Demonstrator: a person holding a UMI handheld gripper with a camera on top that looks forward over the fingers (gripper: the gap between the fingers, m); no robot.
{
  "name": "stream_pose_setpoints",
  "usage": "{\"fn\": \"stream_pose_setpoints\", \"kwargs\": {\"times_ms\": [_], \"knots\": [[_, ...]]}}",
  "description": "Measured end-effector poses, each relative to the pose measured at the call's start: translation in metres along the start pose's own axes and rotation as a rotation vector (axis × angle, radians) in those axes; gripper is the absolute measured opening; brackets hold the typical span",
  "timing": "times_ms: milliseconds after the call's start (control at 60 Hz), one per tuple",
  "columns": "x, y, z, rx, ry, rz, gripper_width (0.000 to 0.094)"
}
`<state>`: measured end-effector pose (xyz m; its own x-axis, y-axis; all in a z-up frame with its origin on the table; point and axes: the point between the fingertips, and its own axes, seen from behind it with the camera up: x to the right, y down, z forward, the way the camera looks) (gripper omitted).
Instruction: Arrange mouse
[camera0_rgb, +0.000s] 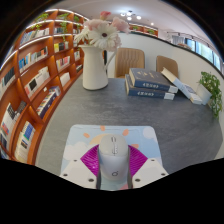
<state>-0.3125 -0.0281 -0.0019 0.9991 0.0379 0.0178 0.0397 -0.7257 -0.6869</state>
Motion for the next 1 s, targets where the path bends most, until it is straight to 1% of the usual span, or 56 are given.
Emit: {"fn": "stream_pose_setpoints", "kwargs": {"times_ms": [50, 83, 183, 317, 367, 400, 417, 467, 483, 533, 833, 1000], "knots": [[-0.003, 0.010, 0.006, -0.011, 0.002, -0.001, 0.0364], [-0.004, 0.008, 0.006, 0.018, 0.001, 0.002, 0.0364], [-0.004, 0.008, 0.008, 0.025, 0.003, 0.002, 0.0379], [-0.003, 0.007, 0.008, 0.051, 0.011, 0.004, 0.0484], [-0.004, 0.008, 0.008, 0.044, 0.009, 0.019, 0.0521], [-0.003, 0.008, 0.007, 0.031, 0.012, 0.028, 0.0574], [-0.004, 0.009, 0.006, 0.024, 0.010, 0.032, 0.0625], [-0.004, 0.008, 0.001, 0.013, 0.009, 0.043, 0.0848], [-0.003, 0.006, -0.001, 0.014, 0.009, 0.047, 0.0879], [-0.004, -0.003, -0.011, 0.027, 0.002, 0.059, 0.0861], [0.040, -0.068, -0.126, 0.160, 0.038, 0.086, 0.0864], [0.082, -0.077, -0.191, 0.201, 0.052, 0.088, 0.0862]]}}
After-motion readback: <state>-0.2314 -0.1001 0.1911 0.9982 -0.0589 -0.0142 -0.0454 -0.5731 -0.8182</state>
